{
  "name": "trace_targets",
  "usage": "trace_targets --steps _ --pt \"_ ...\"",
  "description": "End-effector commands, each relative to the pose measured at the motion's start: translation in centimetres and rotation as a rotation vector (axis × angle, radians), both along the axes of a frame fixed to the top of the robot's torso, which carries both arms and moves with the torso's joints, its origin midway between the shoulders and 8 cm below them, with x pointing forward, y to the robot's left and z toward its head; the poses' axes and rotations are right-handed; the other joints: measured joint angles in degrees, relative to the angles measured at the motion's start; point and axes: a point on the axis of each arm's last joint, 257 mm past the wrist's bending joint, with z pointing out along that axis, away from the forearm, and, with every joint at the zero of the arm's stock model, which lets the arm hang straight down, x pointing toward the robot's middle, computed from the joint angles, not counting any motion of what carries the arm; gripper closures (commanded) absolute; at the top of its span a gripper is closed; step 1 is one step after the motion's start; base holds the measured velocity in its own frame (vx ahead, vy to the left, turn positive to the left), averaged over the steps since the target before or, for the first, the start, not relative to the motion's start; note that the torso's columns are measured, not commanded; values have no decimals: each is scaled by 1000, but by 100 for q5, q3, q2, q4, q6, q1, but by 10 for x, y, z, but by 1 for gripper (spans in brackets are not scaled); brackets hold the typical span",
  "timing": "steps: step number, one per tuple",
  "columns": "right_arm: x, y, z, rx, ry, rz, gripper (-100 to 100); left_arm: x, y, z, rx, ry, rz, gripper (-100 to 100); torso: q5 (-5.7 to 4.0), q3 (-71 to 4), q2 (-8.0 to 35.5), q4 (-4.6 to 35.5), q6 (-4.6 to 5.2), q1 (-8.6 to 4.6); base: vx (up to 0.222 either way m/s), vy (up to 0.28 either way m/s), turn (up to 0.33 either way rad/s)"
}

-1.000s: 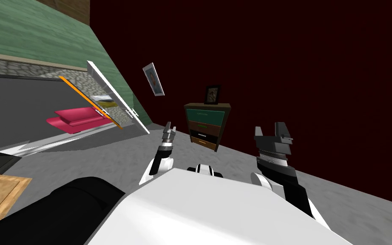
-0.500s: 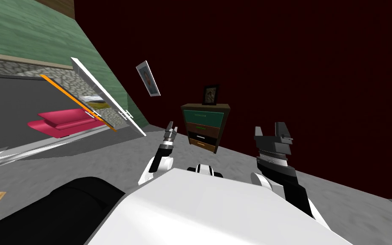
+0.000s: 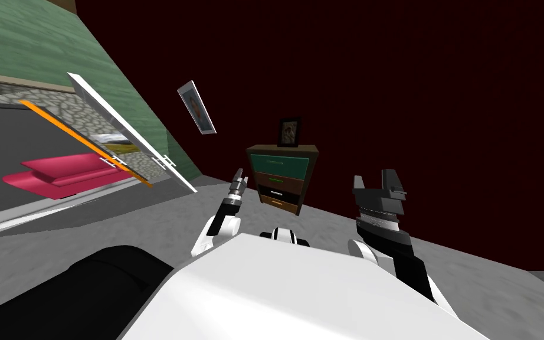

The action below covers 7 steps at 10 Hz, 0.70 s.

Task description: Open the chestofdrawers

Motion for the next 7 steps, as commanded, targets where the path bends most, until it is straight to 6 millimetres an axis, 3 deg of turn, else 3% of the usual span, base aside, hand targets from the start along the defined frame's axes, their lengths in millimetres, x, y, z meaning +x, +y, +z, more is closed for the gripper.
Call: trace_targets --steps 1,7 --pt "0 0 0 0 0 0 0 5 -3 -7 -4 46 -5 -100 -2 -2 -3 -1 0 -8 101 -6 -49" --pt "0 0 0 0 0 0 0 12 -9 -20 4 139 -18 -100 -2 -2 -4 -1 0 -5 88 2 -50"
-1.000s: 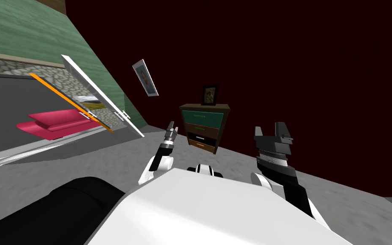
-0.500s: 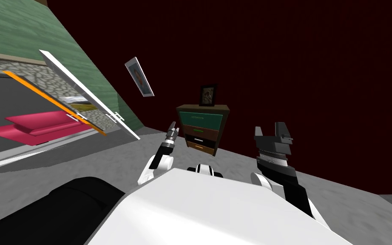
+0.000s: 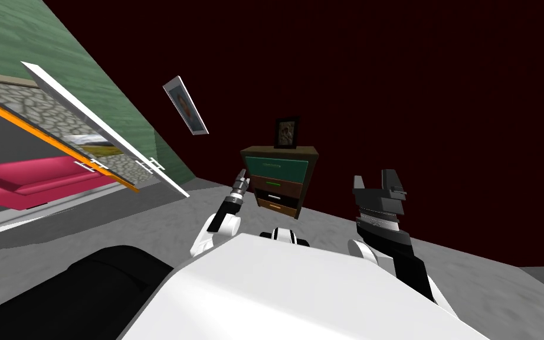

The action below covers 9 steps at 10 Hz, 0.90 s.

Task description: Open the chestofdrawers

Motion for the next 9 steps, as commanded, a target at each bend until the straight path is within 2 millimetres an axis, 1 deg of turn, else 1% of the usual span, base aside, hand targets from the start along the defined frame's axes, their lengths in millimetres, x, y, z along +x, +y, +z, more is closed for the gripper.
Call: trace_targets --steps 1,9 --pt "0 0 0 0 0 0 0 3 -2 -6 8 44 -7 -100 -1 -1 -2 -1 0 -2 97 -1 -58" --pt "0 0 0 0 0 0 0 9 -10 -30 59 199 -29 -100 0 1 3 1 0 0 109 5 -62"
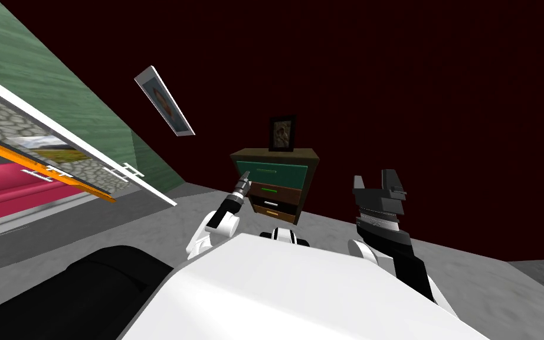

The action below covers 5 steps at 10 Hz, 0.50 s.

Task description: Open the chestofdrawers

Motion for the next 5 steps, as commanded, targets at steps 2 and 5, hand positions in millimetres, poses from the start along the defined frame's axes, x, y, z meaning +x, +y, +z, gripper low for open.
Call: trace_targets --steps 2,5 --pt "0 0 0 0 0 0 0 2 0 -10 17 61 -2 -100 1 6 10 2 -1 1 70 7 -37" --pt "0 0 0 0 0 0 0 2 -1 -21 33 123 -1 -100 0 -7 -12 -3 0 2 112 9 -65"
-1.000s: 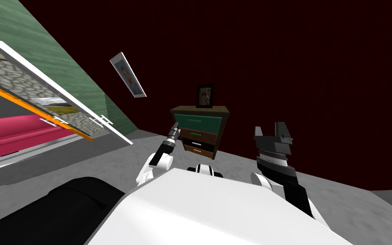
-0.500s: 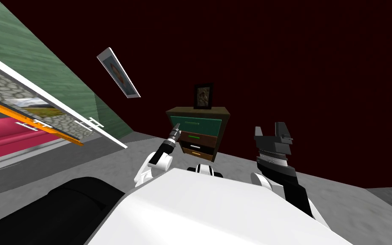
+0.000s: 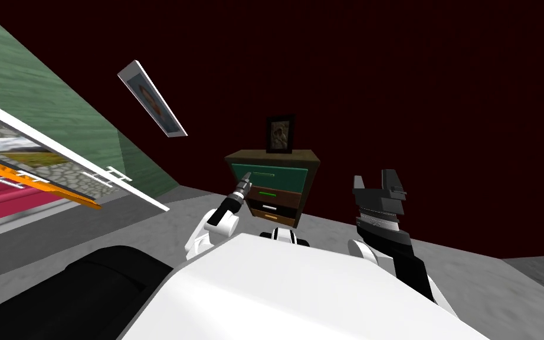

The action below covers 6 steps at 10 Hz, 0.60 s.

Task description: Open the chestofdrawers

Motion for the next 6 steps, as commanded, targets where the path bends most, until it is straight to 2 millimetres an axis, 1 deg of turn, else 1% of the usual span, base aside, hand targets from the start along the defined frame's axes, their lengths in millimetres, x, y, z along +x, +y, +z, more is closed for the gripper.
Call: trace_targets --steps 1,3,5,6 --pt "0 0 0 0 0 0 0 -1 0 -10 12 54 3 -100 1 -1 -1 -1 0 2 108 17 -67" --pt "0 0 0 0 0 0 0 -1 0 -15 21 84 5 -100 0 10 16 5 0 1 92 16 -47" --pt "0 0 0 0 0 0 0 -2 0 -19 30 106 6 -100 -2 14 22 7 0 -8 62 0 -36" --pt "0 0 0 0 0 0 0 -1 0 -18 27 98 5 -100 -2 12 18 6 0 -7 28 -1 -6"
